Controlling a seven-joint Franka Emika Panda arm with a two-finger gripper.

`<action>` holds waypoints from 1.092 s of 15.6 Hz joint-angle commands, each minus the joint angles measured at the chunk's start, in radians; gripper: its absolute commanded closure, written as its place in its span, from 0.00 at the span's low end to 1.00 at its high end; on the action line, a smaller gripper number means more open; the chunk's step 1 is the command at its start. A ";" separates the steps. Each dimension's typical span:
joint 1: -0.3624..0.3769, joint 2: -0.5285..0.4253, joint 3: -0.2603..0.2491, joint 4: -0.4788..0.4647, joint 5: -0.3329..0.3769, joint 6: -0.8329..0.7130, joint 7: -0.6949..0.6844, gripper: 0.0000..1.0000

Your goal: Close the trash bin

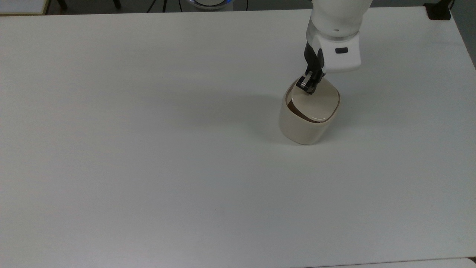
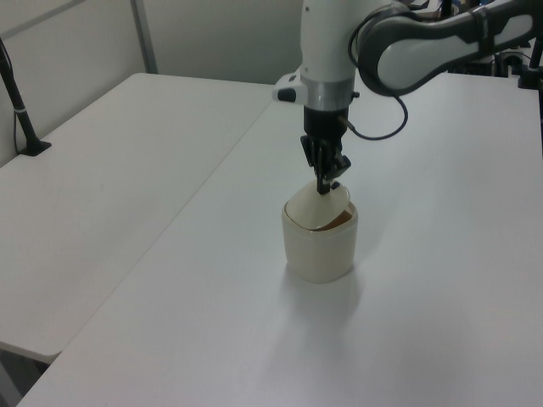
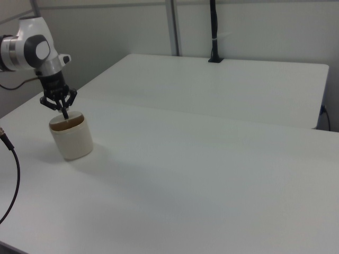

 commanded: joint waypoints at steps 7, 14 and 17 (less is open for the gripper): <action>0.011 0.049 -0.005 -0.037 -0.022 0.042 -0.014 1.00; -0.049 -0.085 0.005 -0.042 -0.016 -0.033 0.056 0.92; -0.116 -0.167 0.046 -0.069 -0.017 -0.082 0.127 0.78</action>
